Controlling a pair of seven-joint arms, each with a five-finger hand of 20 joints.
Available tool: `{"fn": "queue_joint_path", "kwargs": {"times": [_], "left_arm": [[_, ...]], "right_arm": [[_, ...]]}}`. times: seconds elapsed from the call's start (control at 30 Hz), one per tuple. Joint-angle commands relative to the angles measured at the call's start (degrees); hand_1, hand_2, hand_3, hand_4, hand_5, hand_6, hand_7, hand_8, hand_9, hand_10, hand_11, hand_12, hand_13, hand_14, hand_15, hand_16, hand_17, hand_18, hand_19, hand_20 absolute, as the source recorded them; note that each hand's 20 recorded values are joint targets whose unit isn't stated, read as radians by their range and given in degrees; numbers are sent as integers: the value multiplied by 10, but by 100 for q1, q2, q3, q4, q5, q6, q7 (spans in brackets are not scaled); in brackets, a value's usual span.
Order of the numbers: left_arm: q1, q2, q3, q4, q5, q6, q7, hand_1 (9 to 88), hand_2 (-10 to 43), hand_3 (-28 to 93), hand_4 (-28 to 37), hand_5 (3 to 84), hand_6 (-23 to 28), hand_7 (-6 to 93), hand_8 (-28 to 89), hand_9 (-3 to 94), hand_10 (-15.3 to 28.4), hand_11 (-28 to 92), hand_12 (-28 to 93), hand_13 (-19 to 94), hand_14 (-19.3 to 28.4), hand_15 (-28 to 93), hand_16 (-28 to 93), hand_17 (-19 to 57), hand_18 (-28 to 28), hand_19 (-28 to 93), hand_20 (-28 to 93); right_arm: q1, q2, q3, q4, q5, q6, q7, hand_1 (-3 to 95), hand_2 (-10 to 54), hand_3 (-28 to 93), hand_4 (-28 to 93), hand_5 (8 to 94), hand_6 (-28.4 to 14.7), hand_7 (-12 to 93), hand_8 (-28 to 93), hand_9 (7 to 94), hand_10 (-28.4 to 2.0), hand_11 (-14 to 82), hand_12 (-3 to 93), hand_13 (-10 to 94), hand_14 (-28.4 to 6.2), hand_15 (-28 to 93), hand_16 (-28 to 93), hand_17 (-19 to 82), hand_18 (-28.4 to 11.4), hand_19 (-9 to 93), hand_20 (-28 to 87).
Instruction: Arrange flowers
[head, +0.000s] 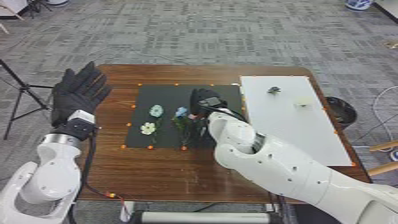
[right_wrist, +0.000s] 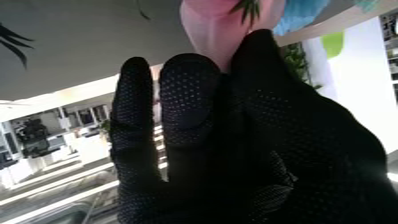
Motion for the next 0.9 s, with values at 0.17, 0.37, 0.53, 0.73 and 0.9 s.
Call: {"fn": "queue_joint_path", "kwargs": {"times": [0.17, 0.37, 0.53, 0.73, 0.9], "left_arm": [[43, 35, -32, -6, -44, -90, -13, 280, 146, 666, -283, 379, 88, 50, -69, 264, 139, 147, 86, 185, 134, 141, -27, -68, 135, 314, 74], [18, 51, -12, -7, -63, -60, -3, 280, 146, 666, -283, 377, 88, 50, -68, 263, 140, 145, 86, 184, 136, 143, -27, -69, 136, 314, 74], [16, 47, -30, -10, -50, -59, -14, 279, 146, 668, -283, 376, 89, 50, -68, 266, 141, 147, 88, 186, 137, 146, -26, -69, 137, 314, 75], [13, 34, -35, 1, -58, -64, 6, 279, 146, 667, -283, 376, 89, 50, -68, 267, 142, 148, 89, 187, 138, 146, -26, -69, 137, 314, 75], [95, -9, -87, -35, -41, -72, 11, 279, 146, 666, -283, 377, 89, 50, -68, 267, 142, 149, 89, 188, 137, 146, -27, -69, 137, 313, 75]], "right_arm": [[-14, 81, 32, -133, -86, -12, 95, 574, -95, 677, -277, 641, -16, 217, -27, 758, -92, 135, 439, 681, -63, 595, 434, 298, -202, 694, 311], [-24, 119, 78, -177, -78, -99, 31, 545, -95, 672, -276, 635, -16, 211, -101, 747, -96, 148, 409, 679, -75, 614, 399, 295, -204, 696, 308], [-38, 130, 121, -184, -72, -66, 37, 498, -95, 699, -279, 629, -21, 203, -114, 721, -110, 207, 342, 674, -83, 633, 336, 292, -207, 698, 305], [-72, 197, 244, -328, -76, -114, -73, 435, -95, 737, -270, 627, -24, 197, -114, 694, -129, 264, 241, 669, -87, 635, 327, 290, -209, 698, 305], [-123, 377, 730, -558, -198, 42, -162, 410, -95, 735, -270, 624, -27, 188, -112, 687, -132, 249, 228, 666, -92, 634, 327, 287, -211, 698, 307]]}}
